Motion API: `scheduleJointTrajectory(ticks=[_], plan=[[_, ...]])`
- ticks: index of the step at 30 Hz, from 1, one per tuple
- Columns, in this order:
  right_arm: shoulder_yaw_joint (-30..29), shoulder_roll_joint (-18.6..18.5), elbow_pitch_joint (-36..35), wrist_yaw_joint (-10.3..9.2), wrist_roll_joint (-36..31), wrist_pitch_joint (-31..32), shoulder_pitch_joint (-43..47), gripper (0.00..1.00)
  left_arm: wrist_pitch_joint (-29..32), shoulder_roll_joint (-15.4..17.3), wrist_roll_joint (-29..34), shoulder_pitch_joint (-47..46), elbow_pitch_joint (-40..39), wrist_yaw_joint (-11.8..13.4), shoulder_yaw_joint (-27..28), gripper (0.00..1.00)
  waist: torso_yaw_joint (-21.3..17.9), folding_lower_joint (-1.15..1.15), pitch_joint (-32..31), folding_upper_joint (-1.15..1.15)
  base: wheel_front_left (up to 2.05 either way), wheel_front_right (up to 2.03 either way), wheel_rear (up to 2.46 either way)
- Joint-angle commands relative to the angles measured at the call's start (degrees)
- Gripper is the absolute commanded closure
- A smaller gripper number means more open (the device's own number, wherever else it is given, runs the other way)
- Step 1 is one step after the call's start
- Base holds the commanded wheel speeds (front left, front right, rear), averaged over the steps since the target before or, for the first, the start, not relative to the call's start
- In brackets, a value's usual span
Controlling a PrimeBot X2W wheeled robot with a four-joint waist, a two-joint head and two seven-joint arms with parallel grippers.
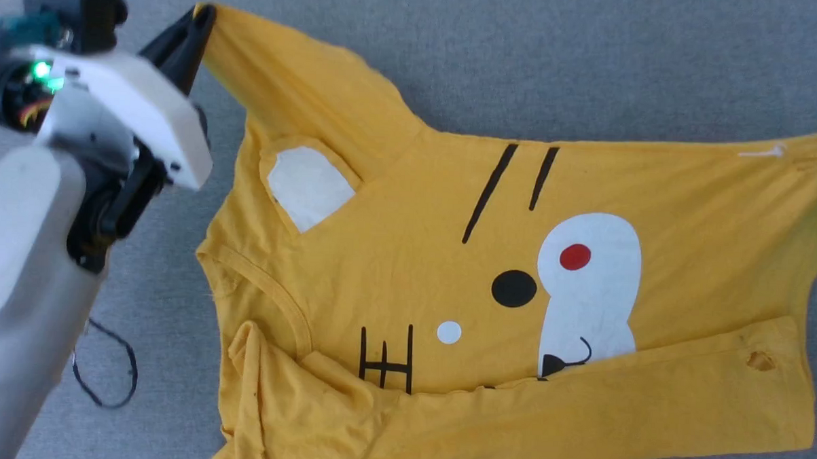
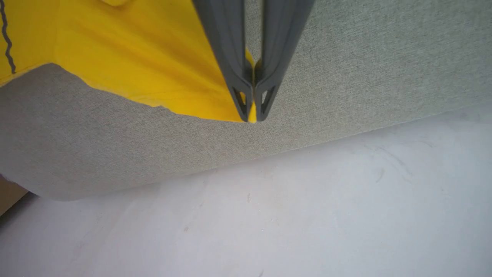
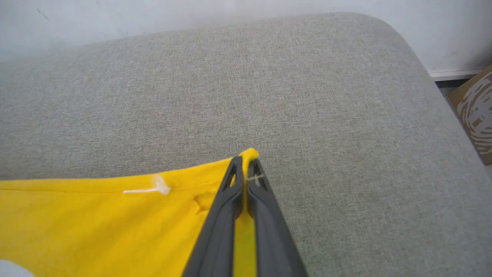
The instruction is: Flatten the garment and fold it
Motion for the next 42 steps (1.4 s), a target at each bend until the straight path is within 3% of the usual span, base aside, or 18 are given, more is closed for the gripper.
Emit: scheduleJointTrajectory(ticks=[1, 6, 13, 19, 22, 29, 30, 31, 32, 33, 34, 35, 42], plan=[[-0.38, 0.11, -0.40, -0.05, 0.18, -0.46, 1.05, 1.00, -0.72, 0.61, -0.15, 1.44, -0.67, 0.47, 0.55, 1.00, 0.64, 0.00, -3.99, 0.00, 0.00, 0.00, 0.00], [-1.59, 1.55, -3.29, -0.05, 1.06, -2.04, 7.57, 1.00, -4.43, 2.83, -1.96, 11.71, -8.26, 2.45, 2.38, 1.00, 1.39, 0.00, -8.57, 0.00, 0.00, 0.00, 0.00], [-4.95, 5.48, -7.97, -0.05, 2.14, -3.41, 17.82, 1.00, -7.67, 5.82, -5.01, 29.78, -19.14, 8.35, 5.23, 1.00, 1.82, 0.00, -13.63, 0.00, 0.00, 0.00, 0.00], [-7.73, 10.59, -10.72, -0.05, 3.21, -3.40, 26.77, 1.00, -11.22, 4.46, -7.79, 43.94, -23.76, 12.24, 5.55, 1.00, 2.10, 0.00, -15.48, 0.00, 0.00, 0.00, 0.00], [-8.13, 11.92, -10.24, -0.05, 2.88, -4.13, 29.94, 1.00, -12.53, 3.28, -7.90, 48.48, -23.14, 12.67, 3.88, 1.00, 2.20, 0.00, -15.68, 0.00, 0.00, 0.00, 0.00], [-7.71, 13.02, -7.55, -0.05, 1.62, -5.52, 32.67, 1.00, -13.46, 0.19, -9.82, 51.57, -16.58, 10.30, 0.88, 1.00, 1.92, 0.00, -17.16, 0.00, 0.00, 0.00, 0.00], [-7.60, 13.01, -7.25, -0.05, 1.27, -5.59, 32.79, 0.95, -13.52, 0.06, -9.85, 51.58, -15.65, 9.97, 0.63, 1.00, 1.88, 0.00, -17.43, 0.00, 0.00, 0.00, 0.00], [-7.48, 13.02, -6.93, -0.05, 0.97, -5.67, 32.79, 0.71, -13.66, -0.16, -9.95, 51.52, -14.83, 9.66, 0.48, 0.87, 1.83, 0.00, -17.71, 0.00, 0.00, 0.00, 0.00], [-7.41, 13.04, -6.60, -0.05, 0.72, -5.76, 32.71, 0.24, -13.80, -0.40, -10.09, 51.44, -14.09, 9.40, 0.40, 0.65, 1.79, 0.00, -17.98, 0.00, 0.00, 0.00, 0.00], [-7.35, 13.07, -6.29, -0.05, 0.50, -5.81, 32.57, 0.00, -13.91, -0.58, -10.19, 51.34, -13.44, 9.17, 0.32, 0.49, 1.75, 0.00, -18.26, 0.00, 0.00, 0.00, 0.00], [-7.05, 13.08, -6.01, -0.05, 0.40, -5.62, 32.46, 0.00, -14.17, -0.80, -10.27, 51.20, -12.94, 8.93, 0.32, 0.11, 1.72, 0.00, -18.52, 0.00, 0.00, 0.00, 0.00], [-6.66, 13.05, -5.91, -0.05, 0.45, -5.27, 32.37, 0.00, -14.51, -1.14, -10.47, 51.04, -12.60, 8.73, 0.43, 0.00, 1.72, 0.00, -18.71, 0.00, 0.00, 0.00, 0.00], [-7.78, 12.97, -8.78, -0.05, 3.04, -3.45, 32.00, 0.00, -19.73, -2.92, -11.25, 50.52, -13.92, 9.14, 3.80, 0.00, 1.83, 0.00, -19.10, 0.00, 0.00, 0.00, 0.00]])
